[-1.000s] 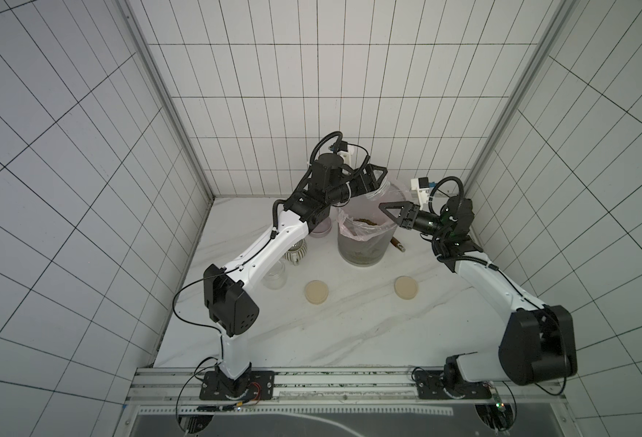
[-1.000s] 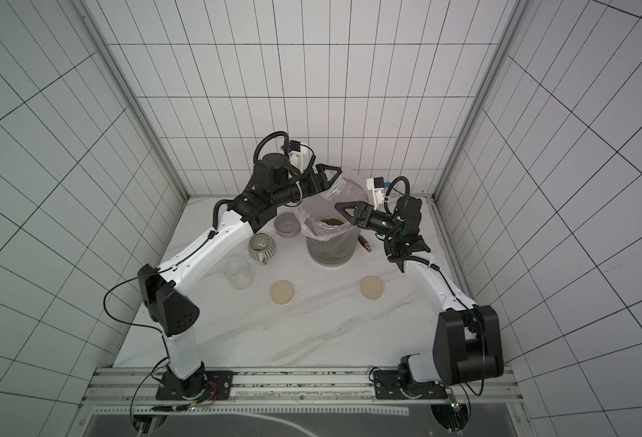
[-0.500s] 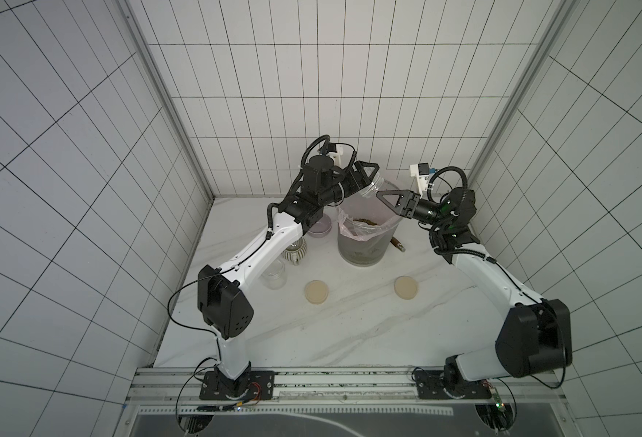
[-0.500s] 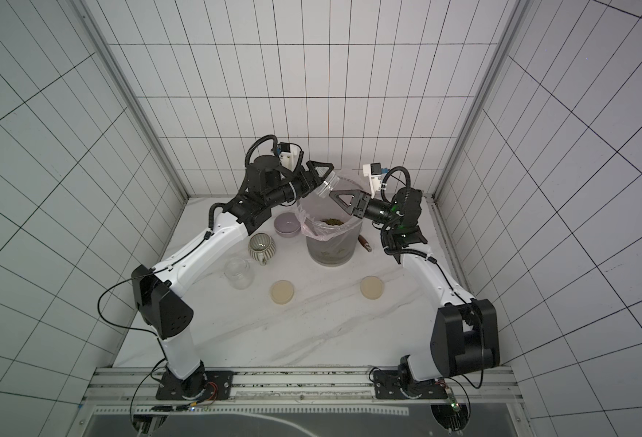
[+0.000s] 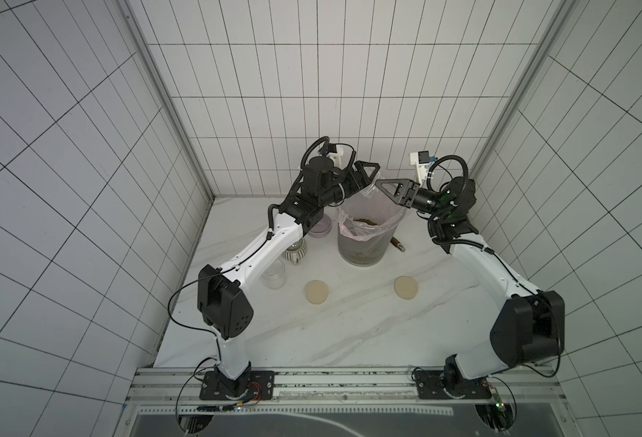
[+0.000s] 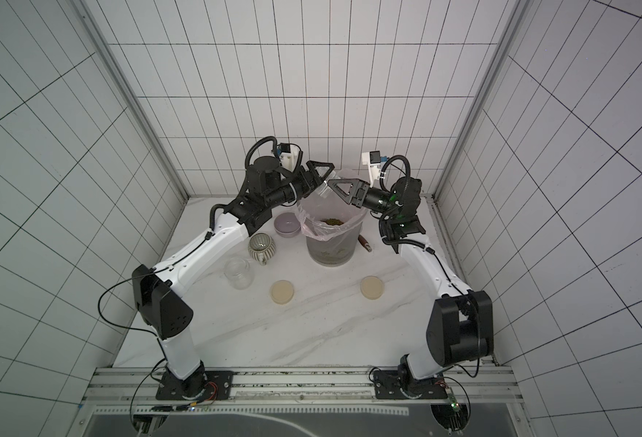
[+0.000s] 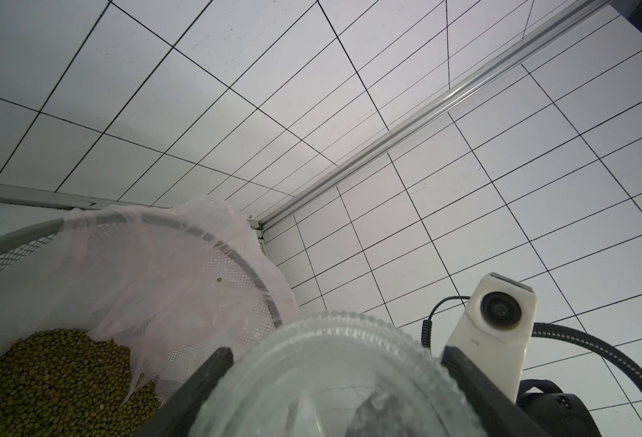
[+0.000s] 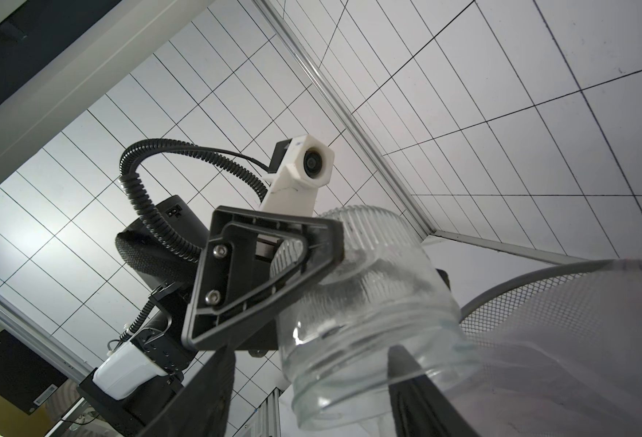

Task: Empty moldy mung beans from jars
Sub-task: Place the jar at the center of the board.

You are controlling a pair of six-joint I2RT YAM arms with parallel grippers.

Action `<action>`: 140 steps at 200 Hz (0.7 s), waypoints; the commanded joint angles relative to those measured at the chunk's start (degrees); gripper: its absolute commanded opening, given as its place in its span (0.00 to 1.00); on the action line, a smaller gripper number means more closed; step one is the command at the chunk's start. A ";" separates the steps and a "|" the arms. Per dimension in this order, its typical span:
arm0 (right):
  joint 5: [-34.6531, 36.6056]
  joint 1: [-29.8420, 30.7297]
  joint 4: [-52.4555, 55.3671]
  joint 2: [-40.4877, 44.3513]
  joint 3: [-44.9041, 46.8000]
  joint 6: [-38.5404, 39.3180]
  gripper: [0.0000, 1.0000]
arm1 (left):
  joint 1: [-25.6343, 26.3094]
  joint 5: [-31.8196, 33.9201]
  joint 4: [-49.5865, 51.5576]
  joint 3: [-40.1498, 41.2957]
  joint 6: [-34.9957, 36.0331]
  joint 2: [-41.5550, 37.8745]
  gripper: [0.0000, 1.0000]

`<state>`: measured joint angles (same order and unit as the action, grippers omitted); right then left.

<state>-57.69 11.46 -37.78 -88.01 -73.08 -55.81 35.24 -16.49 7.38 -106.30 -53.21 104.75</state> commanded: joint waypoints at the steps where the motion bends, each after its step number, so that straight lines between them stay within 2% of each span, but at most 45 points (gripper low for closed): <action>1: -1.15 0.73 -1.16 -0.75 -3.64 -0.83 0.62 | 0.17 -0.95 -5.37 0.24 -2.18 -2.45 0.66; 50: -0.84 0.92 -4.46 -2.67 -4.57 -3.18 0.51 | 0.13 -1.62 -5.28 0.23 -2.25 -2.20 0.66; 107: -2.23 1.71 -5.46 -4.78 -7.15 -4.32 0.48 | 0.22 -1.87 -4.77 -0.18 -1.92 -1.70 0.66; 121: -2.25 1.96 -5.46 -5.09 -7.49 -4.42 0.42 | 0.26 -1.79 -4.80 -0.39 -1.90 -1.57 0.66; 140: -2.16 2.15 -5.70 -5.20 -7.52 -4.65 0.26 | 0.26 -1.79 -4.79 -0.32 -1.90 -1.46 0.66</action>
<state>-59.55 12.78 -41.23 -92.53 -77.45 -59.22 34.79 -16.78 5.39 -106.00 -54.70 104.75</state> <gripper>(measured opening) 0.350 0.815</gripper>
